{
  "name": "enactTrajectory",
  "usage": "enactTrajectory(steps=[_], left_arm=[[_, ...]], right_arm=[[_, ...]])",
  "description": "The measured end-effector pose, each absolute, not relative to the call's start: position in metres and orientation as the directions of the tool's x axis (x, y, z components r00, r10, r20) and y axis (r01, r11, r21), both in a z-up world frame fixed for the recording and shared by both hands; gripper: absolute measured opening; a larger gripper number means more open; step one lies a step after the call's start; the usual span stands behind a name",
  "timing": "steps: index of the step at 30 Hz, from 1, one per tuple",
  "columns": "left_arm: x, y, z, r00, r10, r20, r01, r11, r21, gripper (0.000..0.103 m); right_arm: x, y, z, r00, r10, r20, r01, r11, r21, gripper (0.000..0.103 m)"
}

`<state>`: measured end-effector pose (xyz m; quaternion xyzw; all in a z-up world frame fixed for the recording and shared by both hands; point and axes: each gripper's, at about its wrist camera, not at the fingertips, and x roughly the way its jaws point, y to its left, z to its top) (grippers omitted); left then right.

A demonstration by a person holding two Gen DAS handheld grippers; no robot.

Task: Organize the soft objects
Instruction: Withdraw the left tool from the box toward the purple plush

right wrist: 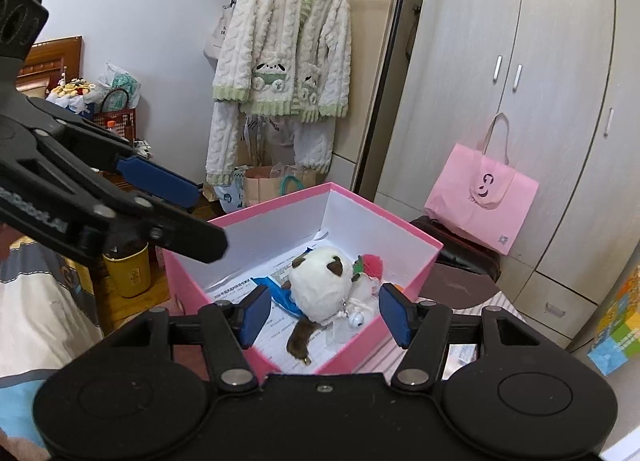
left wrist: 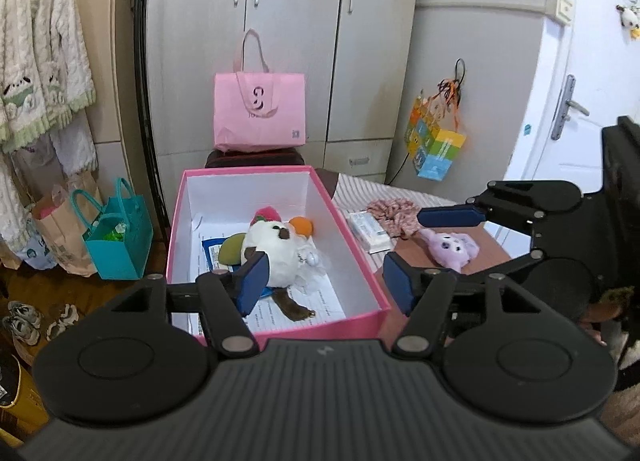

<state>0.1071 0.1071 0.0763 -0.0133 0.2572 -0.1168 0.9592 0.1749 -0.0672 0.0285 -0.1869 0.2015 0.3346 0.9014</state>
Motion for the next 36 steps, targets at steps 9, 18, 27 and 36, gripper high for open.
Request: enactTrajectory(steps=[9,18,27,36], left_arm=[[0.070,0.079,0.084,0.824,-0.284,-0.490,0.302,0.952,-0.045,0.066],[0.089,0.036,0.063,0.734,-0.362,-0.575,0.394,0.916,-0.074,0.074],[0.124,-0.019,0.041,0.657,-0.432,-0.618,0.481,0.871,-0.098,0.084],[0.175,-0.035,0.014,0.643,-0.502,-0.579,0.440,0.860,-0.258,0.085]], right_arm=[[0.134,-0.099,0.043,0.704,0.497,-0.508,-0.674,0.693,-0.256,0.071],[0.096,-0.154,0.036,0.699,0.524,-0.488,-0.686,0.684,-0.249,0.085],[0.120,-0.214,0.003,0.696,0.486,-0.528,-0.633,0.762,-0.134,0.085],[0.162,-0.250,-0.037,0.803,0.386,-0.453,-0.490,0.861,-0.136,0.086]])
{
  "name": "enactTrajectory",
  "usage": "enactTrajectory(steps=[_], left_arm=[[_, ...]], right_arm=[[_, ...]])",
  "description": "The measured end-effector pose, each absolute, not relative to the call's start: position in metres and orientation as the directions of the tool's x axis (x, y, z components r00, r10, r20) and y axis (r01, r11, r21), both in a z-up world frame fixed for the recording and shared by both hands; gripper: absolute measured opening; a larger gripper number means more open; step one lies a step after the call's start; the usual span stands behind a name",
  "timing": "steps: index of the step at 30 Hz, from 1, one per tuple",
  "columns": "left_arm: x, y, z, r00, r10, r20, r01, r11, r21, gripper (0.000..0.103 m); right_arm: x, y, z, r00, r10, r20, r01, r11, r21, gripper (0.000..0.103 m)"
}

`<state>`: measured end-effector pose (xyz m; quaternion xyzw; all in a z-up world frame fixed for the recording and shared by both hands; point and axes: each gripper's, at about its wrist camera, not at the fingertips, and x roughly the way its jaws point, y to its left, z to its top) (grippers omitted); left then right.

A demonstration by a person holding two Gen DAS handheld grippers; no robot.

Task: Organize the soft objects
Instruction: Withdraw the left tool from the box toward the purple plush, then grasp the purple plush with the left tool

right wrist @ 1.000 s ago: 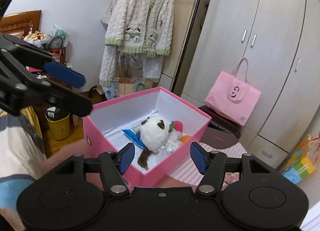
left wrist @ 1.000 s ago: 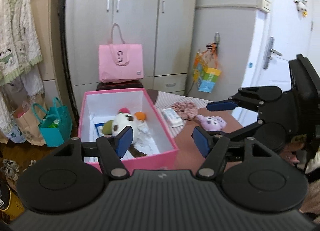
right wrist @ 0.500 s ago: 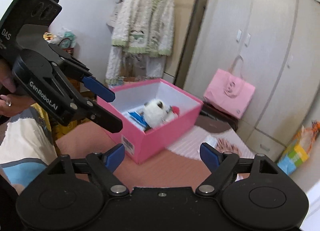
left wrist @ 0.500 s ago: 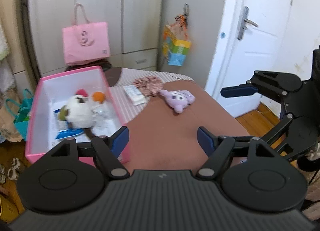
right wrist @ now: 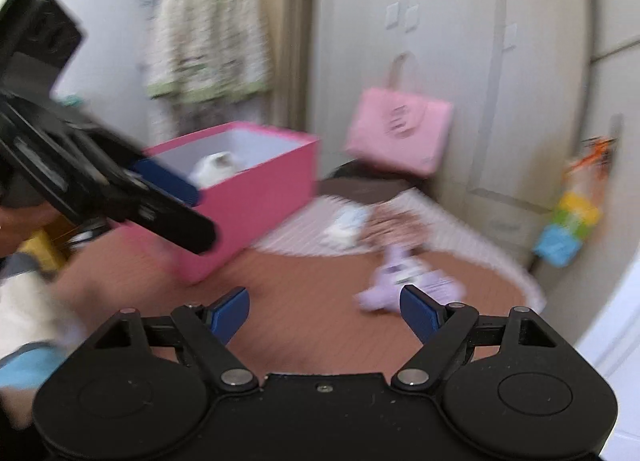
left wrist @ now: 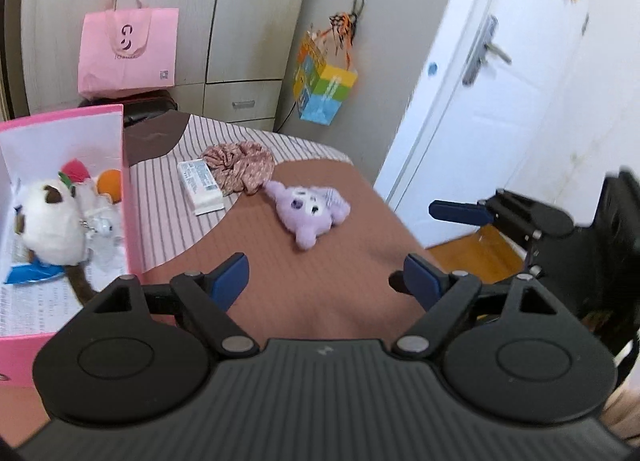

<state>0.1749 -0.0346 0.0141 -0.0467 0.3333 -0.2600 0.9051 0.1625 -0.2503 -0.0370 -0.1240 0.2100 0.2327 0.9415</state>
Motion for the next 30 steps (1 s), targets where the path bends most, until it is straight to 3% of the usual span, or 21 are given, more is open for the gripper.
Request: enactTrajectory(steps=[6,11,17,23,30], left_arm=[[0.199,-0.044,0.000,0.666,-0.522,-0.533,0.427,0.852,-0.302,0.089],[0.218,-0.055,-0.016,0.649,-0.593,-0.478,0.446,0.804,-0.393,0.089],[0.244,-0.073,-0.036,0.740,-0.493,-0.457,0.363,0.865,-0.346,0.089],[0.280,-0.082,-0.052,0.739,-0.454,-0.498,0.314,0.886,-0.341,0.088],[0.317,-0.099,-0.082,0.663,-0.457,-0.593,0.255,0.883,-0.395,0.083]], right_arm=[[0.190,-0.261,-0.059,0.824,0.369,-0.430,-0.474,0.865,-0.167,0.087],[0.216,-0.265,-0.083,0.801,0.375,-0.467,-0.482,0.867,-0.130,0.087],[0.253,-0.275,-0.097,0.755,0.388,-0.528,-0.469,0.883,-0.022,0.087],[0.299,-0.293,-0.109,0.686,0.443,-0.578,-0.434,0.886,0.165,0.086],[0.323,-0.301,-0.112,0.644,0.497,-0.582,-0.498,0.849,0.175,0.088]])
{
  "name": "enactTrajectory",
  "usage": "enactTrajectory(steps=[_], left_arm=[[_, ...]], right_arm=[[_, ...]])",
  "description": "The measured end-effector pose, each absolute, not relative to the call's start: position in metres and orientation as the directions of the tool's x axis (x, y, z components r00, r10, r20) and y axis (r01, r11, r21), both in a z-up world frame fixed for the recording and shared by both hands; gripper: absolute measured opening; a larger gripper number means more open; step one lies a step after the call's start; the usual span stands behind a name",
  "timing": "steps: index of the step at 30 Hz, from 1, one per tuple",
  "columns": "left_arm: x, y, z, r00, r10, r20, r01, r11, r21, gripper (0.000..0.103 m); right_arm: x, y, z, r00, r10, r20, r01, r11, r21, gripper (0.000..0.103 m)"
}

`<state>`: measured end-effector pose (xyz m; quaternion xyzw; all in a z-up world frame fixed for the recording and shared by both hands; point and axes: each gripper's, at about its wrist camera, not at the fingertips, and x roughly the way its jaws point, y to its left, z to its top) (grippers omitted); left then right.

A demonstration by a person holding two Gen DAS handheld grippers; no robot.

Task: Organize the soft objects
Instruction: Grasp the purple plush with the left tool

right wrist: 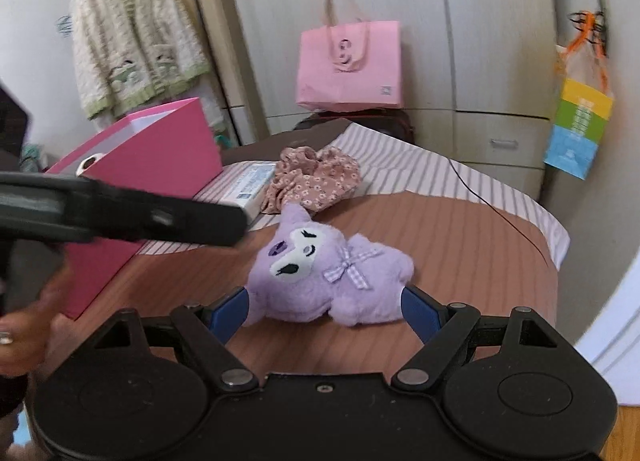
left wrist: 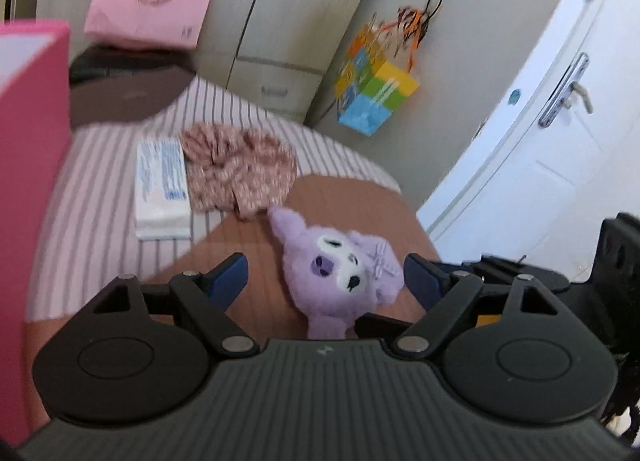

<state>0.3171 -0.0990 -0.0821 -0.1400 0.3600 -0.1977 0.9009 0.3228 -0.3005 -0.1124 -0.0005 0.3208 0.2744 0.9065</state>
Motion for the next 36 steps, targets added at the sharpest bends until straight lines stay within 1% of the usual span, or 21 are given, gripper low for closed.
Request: enactTrajectory(steps=[3,4,5,7,9,11,12,14,16,18,20,24,27,31,35,36], left_arm=[[0.324,-0.101,-0.094,0.644,-0.465,-0.607,0.220,0.873,-0.435,0.073],[0.326,-0.102,-0.097,0.649,-0.455,-0.610,0.213,0.878,-0.429,0.063],[0.326,-0.104,-0.100,0.655,-0.430,-0.621,0.204,0.893,-0.402,0.056],[0.326,-0.106,-0.103,0.667,-0.417,-0.617,0.205,0.899,-0.386,0.056],[0.324,-0.107,-0.104,0.674,-0.424,-0.605,0.210,0.895,-0.393,0.050],[0.323,-0.107,-0.104,0.679,-0.433,-0.593,0.223,0.891,-0.395,0.039],[0.322,-0.108,-0.103,0.676,-0.444,-0.588,0.237,0.887,-0.396,0.037],[0.321,-0.112,-0.103,0.679,-0.441,-0.588,0.250,0.891,-0.380,0.036],[0.320,-0.113,-0.103,0.683,-0.439,-0.584,0.256,0.893,-0.371,0.036],[0.319,-0.113,-0.103,0.686,-0.439,-0.581,0.250,0.891,-0.378,0.036],[0.320,-0.113,-0.105,0.689,-0.440,-0.576,0.242,0.889,-0.389,0.036],[0.316,-0.113,-0.105,0.686,-0.443,-0.578,0.238,0.886,-0.397,0.035],[0.309,-0.119,-0.102,0.686,-0.430,-0.587,0.253,0.897,-0.362,0.035],[0.304,-0.114,-0.099,0.649,-0.471,-0.597,0.266,0.876,-0.402,0.036],[0.293,-0.112,-0.099,0.616,-0.491,-0.615,0.268,0.866,-0.423,0.036],[0.289,-0.112,-0.099,0.613,-0.493,-0.618,0.266,0.864,-0.427,0.036]], right_arm=[[0.332,-0.297,-0.116,0.613,0.518,-0.596,-0.543,0.825,0.159,0.092],[0.335,-0.294,-0.119,0.617,0.502,-0.606,-0.539,0.831,0.140,0.093],[0.338,-0.291,-0.122,0.619,0.480,-0.621,-0.527,0.841,0.125,0.094],[0.343,-0.287,-0.128,0.609,0.472,-0.637,-0.518,0.845,0.131,0.094],[0.344,-0.286,-0.134,0.603,0.478,-0.638,-0.518,0.844,0.143,0.095],[0.341,-0.285,-0.135,0.617,0.470,-0.631,-0.519,0.846,0.123,0.095],[0.340,-0.284,-0.136,0.622,0.465,-0.630,-0.519,0.847,0.113,0.095],[0.336,-0.281,-0.137,0.634,0.448,-0.630,-0.511,0.854,0.093,0.095],[0.332,-0.280,-0.137,0.651,0.426,-0.628,-0.488,0.869,0.084,0.091],[0.327,-0.279,-0.136,0.669,0.406,-0.623,-0.463,0.883,0.078,0.084],[0.324,-0.278,-0.135,0.679,0.390,-0.622,-0.448,0.891,0.069,0.080],[0.319,-0.275,-0.137,0.701,0.373,-0.608,-0.429,0.901,0.059,0.077],[0.314,-0.274,-0.136,0.705,0.367,-0.607,-0.419,0.906,0.061,0.076],[0.302,-0.280,-0.135,0.702,0.376,-0.605,-0.397,0.912,0.105,0.077],[0.286,-0.278,-0.133,0.692,0.374,-0.618,-0.399,0.911,0.105,0.081],[0.282,-0.277,-0.133,0.688,0.379,-0.619,-0.404,0.908,0.106,0.084]])
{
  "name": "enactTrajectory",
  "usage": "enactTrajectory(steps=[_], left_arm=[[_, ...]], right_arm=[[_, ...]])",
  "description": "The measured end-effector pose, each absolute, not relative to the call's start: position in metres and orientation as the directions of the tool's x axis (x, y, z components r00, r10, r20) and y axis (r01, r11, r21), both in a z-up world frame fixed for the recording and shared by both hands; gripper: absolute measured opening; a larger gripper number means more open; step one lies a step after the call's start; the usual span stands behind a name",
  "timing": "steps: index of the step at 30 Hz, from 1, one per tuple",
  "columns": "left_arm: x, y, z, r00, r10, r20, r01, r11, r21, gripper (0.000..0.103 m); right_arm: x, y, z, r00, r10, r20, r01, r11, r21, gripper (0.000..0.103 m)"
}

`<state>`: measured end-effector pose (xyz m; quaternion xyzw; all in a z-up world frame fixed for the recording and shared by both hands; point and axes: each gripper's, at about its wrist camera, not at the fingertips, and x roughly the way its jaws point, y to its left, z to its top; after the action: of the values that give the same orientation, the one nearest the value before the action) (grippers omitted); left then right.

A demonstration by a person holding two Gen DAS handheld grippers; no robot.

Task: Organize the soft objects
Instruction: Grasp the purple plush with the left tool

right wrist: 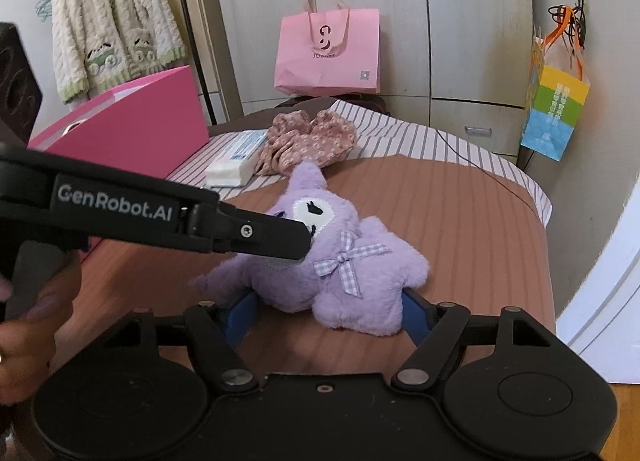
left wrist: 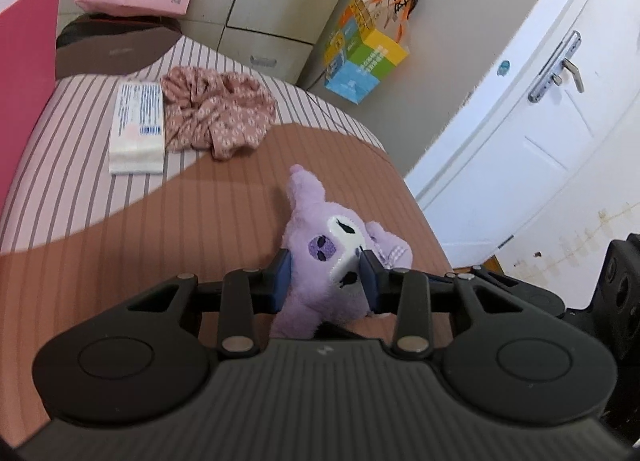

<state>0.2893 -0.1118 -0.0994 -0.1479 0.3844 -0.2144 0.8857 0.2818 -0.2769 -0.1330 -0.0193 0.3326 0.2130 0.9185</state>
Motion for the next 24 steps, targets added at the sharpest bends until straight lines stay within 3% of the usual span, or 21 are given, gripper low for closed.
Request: enactTrajectory(steps=[14,24], left_arm=[[0.226,-0.092,-0.082,0.584,-0.489,-0.648,0.251,0.868,-0.429,0.036],[0.167,-0.085,-0.072,0.594,-0.459,-0.661,0.345,0.887,-0.306,0.037]], right_arm=[[0.217,-0.257,-0.122,0.675,0.385,-0.630,-0.391,0.910,0.138,0.086],[0.174,-0.237,-0.114,0.630,0.383,-0.675,-0.415,0.901,0.124,0.086]])
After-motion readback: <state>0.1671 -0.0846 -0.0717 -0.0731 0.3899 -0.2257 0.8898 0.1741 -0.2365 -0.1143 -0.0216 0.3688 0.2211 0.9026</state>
